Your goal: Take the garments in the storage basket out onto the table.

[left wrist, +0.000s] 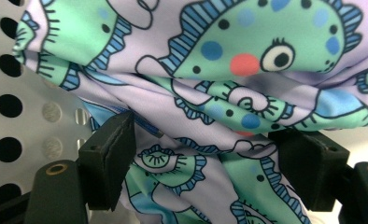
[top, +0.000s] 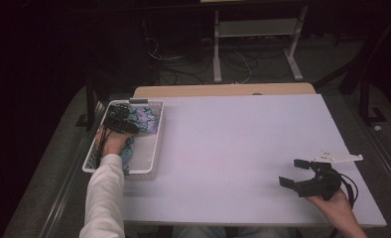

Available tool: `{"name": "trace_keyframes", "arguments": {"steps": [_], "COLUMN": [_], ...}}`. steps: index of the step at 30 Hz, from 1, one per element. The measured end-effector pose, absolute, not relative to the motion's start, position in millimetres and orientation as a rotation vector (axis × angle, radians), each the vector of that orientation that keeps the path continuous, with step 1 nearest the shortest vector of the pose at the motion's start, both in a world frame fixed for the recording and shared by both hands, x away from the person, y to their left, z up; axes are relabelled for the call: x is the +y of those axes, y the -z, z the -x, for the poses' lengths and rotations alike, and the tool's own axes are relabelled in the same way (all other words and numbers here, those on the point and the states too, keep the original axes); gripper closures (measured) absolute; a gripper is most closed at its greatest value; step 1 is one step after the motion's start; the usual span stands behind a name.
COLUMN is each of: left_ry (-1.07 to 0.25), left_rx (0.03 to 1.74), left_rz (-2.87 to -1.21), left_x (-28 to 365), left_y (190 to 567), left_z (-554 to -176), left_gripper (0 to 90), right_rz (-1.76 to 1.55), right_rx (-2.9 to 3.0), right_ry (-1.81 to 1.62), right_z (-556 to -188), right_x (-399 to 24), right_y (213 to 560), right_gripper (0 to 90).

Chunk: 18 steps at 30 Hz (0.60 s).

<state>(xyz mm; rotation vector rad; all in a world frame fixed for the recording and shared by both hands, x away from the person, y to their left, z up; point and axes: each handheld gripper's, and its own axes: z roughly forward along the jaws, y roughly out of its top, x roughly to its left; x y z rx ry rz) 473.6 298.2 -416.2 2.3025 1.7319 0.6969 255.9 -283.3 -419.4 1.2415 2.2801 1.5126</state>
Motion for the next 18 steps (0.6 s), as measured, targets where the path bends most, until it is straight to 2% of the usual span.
{"name": "trace_keyframes", "arguments": {"steps": [10,14,18], "left_ry": [-0.636,-0.611,-0.596], "left_rx": [1.775,1.779,1.775], "left_rz": [-2.259,-2.24,-2.23], "left_x": [301.9,304.0,305.0], "left_y": [419.7,419.6,419.3], "left_z": [-476.4,-476.6,-476.5], "left_gripper": [29.5,36.2,48.7], "right_rz": [-1.241,-1.24,-1.24], "right_rx": [2.285,2.287,2.283], "right_ry": [-1.512,-1.511,-1.513], "right_z": [-256.1,-256.0,-256.0], "right_x": [-283.0,-282.6,-283.4], "right_y": [419.9,419.7,419.6], "right_gripper": [0.0,0.0,0.0]}}
